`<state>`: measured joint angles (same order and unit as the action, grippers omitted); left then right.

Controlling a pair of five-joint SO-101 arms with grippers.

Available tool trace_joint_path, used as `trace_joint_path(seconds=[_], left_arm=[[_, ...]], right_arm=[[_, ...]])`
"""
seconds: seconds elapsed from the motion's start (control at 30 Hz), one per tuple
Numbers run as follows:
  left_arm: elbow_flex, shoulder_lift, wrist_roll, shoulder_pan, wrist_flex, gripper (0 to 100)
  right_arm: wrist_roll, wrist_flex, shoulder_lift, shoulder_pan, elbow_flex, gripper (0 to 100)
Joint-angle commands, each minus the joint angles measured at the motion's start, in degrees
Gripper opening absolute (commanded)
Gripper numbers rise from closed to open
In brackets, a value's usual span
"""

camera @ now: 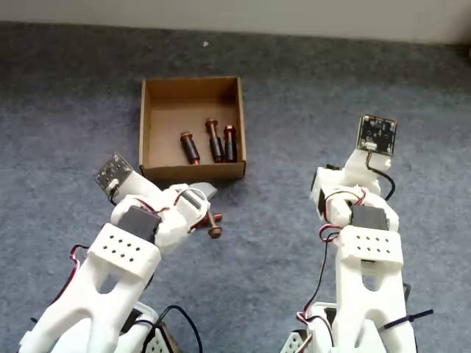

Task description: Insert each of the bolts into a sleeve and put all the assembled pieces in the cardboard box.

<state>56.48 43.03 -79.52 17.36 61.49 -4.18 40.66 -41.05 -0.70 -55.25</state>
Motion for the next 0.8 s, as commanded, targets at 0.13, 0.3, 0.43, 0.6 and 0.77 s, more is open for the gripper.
trace_joint_path(seconds=[0.13,0.3,0.43,0.6,0.77], left_arm=[[-0.57,1.27,-0.53,0.4,0.09,34],[-1.36,1.27,1.05,0.4,0.09,34],[-1.8,1.27,11.96,0.4,0.18,34],[-1.8,1.27,24.7,0.48,0.18,34],[-1.8,1.27,36.57,0.75,-2.55,34]], right_arm=[[-0.18,-1.1,-1.71,-0.75,0.48,0.7],[-0.18,-1.1,-1.71,-0.75,0.48,0.7],[-0.18,-1.1,-1.71,-0.75,0.48,0.7],[-0.18,-1.1,-1.71,-0.75,0.48,0.7],[-0.18,-1.1,-1.8,-0.75,0.48,0.7]])
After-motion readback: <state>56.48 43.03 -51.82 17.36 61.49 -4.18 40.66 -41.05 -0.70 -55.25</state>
